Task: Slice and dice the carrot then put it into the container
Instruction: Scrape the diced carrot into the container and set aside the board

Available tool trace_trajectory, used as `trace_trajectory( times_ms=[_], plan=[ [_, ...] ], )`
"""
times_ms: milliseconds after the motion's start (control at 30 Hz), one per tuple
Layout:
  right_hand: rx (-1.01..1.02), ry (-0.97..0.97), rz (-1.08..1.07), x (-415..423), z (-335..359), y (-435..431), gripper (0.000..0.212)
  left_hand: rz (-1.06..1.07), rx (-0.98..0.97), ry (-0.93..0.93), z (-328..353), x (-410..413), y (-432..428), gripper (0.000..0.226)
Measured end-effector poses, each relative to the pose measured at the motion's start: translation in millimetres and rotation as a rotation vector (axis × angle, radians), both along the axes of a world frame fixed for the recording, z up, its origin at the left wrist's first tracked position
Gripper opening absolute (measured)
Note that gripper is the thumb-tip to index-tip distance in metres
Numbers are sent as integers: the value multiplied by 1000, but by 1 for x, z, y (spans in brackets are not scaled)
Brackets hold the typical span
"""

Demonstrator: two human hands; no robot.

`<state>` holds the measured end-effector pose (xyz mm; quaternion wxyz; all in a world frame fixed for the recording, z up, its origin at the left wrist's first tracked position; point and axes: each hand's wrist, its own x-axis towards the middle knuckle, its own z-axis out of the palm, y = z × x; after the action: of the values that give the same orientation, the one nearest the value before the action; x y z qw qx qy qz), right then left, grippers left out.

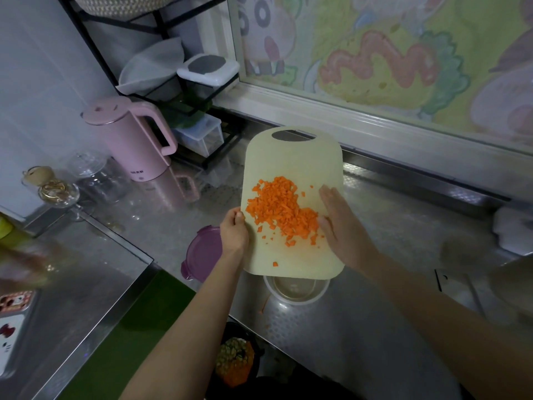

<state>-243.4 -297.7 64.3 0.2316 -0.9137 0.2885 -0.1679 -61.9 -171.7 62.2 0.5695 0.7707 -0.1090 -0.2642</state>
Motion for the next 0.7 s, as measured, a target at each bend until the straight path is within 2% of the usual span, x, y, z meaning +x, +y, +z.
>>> trace_trajectory(
  times_ms=[233, 367, 533, 700],
  plan=[
    [-47, 153, -54, 5, -11, 15, 83, 32, -9, 20, 1, -1, 2, 24],
    [-52, 183, 58, 6, -18, 35, 95, 47, 5, 36, -2, 1, 4, 26],
    [34, 171, 169, 3, -16, 51, 83, 69, 21, 1, -2, 0, 3, 25],
    [46, -15, 44, 18, 10, 7, 64, 58, 10, 5, 0, -2, 2, 25]
  ],
)
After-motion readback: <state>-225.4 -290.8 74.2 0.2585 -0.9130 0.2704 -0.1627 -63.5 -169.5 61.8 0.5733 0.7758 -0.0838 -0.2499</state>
